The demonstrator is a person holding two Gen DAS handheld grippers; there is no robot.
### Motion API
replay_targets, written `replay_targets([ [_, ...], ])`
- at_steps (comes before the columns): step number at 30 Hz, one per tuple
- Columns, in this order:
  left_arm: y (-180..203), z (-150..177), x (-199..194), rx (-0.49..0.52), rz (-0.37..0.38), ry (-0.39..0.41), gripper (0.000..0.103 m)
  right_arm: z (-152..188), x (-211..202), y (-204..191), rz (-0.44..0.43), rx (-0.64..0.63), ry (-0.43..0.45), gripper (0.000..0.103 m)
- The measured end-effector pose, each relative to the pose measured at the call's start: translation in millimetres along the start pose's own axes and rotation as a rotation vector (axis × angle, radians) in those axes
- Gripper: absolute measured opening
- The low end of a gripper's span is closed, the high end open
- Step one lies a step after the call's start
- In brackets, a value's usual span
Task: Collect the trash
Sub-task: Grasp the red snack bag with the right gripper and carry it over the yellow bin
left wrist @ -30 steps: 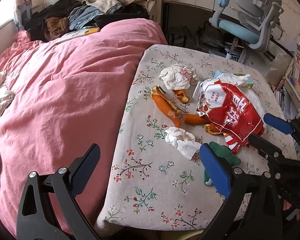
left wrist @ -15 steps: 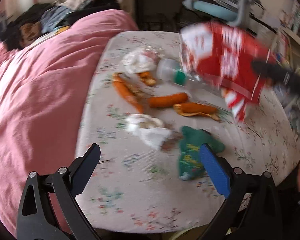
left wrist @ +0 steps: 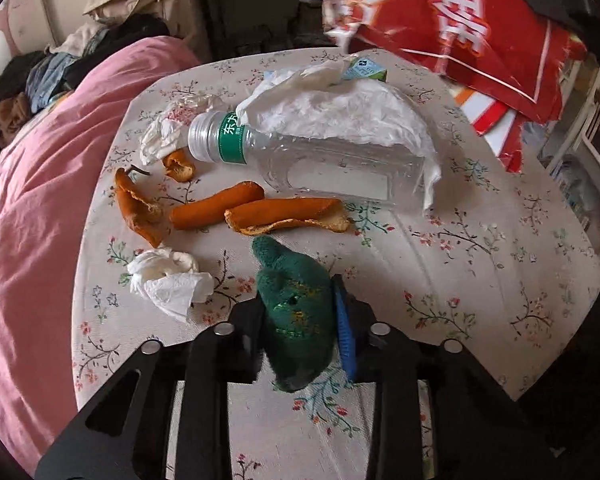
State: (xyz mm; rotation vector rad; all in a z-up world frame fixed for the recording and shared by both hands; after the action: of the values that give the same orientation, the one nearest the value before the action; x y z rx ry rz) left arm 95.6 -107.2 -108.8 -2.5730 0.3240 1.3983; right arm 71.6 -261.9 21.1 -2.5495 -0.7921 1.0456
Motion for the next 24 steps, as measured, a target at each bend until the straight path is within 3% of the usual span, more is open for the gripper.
replay_targets([
  [6,-39,14,-26,-0.209,0.173,0.061,0.026,10,-22,-4,-0.022,-0.001,0.001,0.013],
  [12,-57,40,-75,-0.289,0.175,0.145,0.026,56,-44,-28,-0.08,-0.021,-0.081,0.013],
  [17,-63,69,-104,-0.327,0.172,0.168,0.026,144,-53,-66,-0.154,-0.052,-0.311,0.013],
  [21,-49,89,-120,-0.291,0.162,0.168,0.026,212,-40,-91,-0.137,-0.153,-0.538,0.013],
  [24,-34,105,-125,-0.254,0.157,0.142,0.026,238,-29,-99,-0.104,-0.232,-0.641,0.016],
])
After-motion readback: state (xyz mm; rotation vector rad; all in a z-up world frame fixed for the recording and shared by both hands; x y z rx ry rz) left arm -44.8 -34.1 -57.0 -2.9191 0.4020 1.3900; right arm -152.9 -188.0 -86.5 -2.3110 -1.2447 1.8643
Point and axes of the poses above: each gripper's, at about its wrist camera, not at the fingertips, and x roughly the way its jaws point, y to its right, z to its underside, the point moved 3 cm from there along x, roughly the way its jaws point, and after that the axes turned 9 degrees about x, right-handed, at the moved point
